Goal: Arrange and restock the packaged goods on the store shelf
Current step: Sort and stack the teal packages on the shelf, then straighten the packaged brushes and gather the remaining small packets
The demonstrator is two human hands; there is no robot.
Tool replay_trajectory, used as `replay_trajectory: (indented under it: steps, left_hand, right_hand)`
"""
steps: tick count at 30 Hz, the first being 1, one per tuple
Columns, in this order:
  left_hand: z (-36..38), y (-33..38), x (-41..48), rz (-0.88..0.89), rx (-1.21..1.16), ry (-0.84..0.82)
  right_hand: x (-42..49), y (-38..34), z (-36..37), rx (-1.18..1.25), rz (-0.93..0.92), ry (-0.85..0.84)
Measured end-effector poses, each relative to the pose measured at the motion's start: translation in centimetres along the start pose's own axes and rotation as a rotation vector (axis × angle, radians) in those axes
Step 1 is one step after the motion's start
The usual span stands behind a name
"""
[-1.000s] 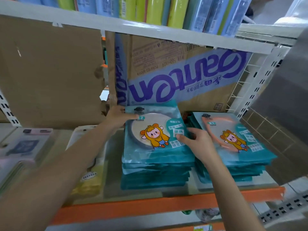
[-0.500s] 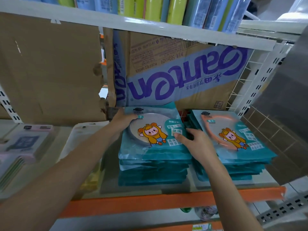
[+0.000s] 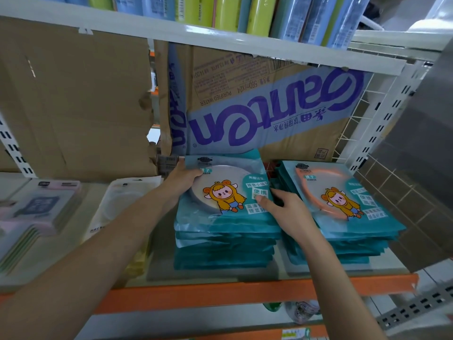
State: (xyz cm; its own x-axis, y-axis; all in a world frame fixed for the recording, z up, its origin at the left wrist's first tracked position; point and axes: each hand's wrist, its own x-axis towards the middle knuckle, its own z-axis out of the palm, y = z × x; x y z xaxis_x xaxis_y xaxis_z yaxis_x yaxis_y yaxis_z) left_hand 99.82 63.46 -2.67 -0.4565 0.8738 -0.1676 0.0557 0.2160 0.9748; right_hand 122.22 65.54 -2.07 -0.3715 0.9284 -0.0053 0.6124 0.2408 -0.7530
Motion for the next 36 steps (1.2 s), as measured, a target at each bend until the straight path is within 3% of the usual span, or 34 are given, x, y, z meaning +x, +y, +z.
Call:
replay_trajectory:
  steps: [7, 11, 15, 19, 28, 36]
  left_hand:
    - [-0.1, 0.0, -0.4, -0.023, 0.001, -0.02]
    - [-0.7, 0.3, -0.6, 0.067, 0.004, 0.014]
    - [-3.4, 0.4, -0.8, 0.267, 0.214, 0.088]
    - [-6.8, -0.5, -2.1, 0.379, 0.502, 0.222]
    - [-17.8, -3.8, -3.7, 0.224, 0.609, 0.294]
    - [-30.4, -5.9, -5.2, 0.255, 0.674, 0.232]
  right_hand:
    - [-0.1, -0.4, -0.2, -0.055, 0.008, -0.02]
    - [-0.4, -1.3, -0.9, -0.139, -0.041, 0.046]
    - [-0.3, -2.9, -1.1, -0.281, -0.143, 0.129]
    - [0.3, -5.1, 0.9, -0.26, -0.235, 0.099]
    - [0.7, -12.2, 9.5, -0.299, -0.466, -0.032]
    - [0.1, -19.2, 19.7, -0.305, -0.433, -0.084]
